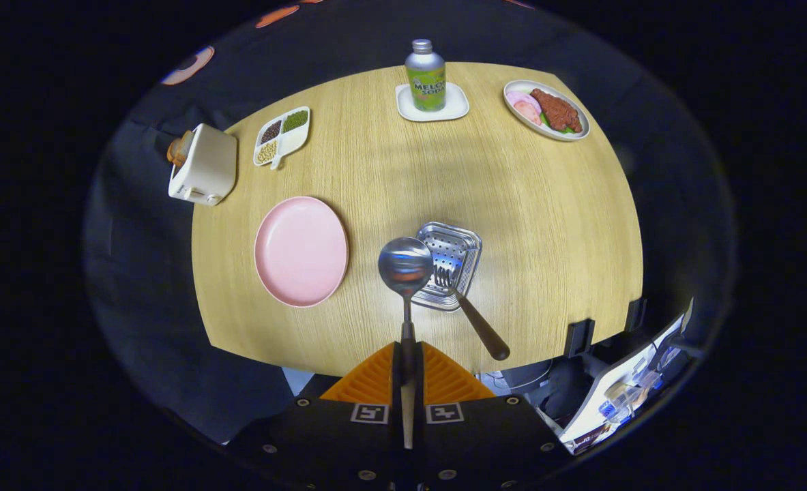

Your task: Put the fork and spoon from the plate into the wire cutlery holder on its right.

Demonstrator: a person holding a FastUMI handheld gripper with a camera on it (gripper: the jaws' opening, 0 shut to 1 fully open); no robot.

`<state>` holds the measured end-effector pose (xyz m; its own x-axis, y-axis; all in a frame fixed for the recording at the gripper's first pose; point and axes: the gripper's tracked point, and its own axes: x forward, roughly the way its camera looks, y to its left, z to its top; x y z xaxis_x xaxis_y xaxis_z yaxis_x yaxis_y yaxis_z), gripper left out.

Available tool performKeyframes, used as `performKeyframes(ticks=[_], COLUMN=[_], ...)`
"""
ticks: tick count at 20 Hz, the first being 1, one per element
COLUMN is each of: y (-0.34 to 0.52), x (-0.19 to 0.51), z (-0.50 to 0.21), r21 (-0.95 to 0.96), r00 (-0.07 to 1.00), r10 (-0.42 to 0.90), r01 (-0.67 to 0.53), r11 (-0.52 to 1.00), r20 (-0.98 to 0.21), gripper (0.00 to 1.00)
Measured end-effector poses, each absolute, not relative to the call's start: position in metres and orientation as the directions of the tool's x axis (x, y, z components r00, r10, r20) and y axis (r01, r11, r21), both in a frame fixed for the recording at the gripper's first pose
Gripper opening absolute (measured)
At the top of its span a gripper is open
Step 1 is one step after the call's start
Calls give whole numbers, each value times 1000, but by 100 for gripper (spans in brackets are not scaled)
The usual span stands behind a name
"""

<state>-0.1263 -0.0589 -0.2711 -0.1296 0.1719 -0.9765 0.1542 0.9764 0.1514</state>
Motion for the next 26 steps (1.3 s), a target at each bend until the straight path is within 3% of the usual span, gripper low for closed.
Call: performKeyframes(ticks=[8, 14, 20, 26], y=[-72, -76, -70, -66], x=[-134, -119, -90, -42], z=[-300, -323, -324, -290], r21=[123, 92, 126, 166], r00=[-238, -219, -57, 256], r10=[175, 156, 144, 119], r01=[217, 280, 247, 170], r11=[968, 956, 961, 971], r20=[-955, -963, -988, -959], gripper=[5, 9, 12, 29])
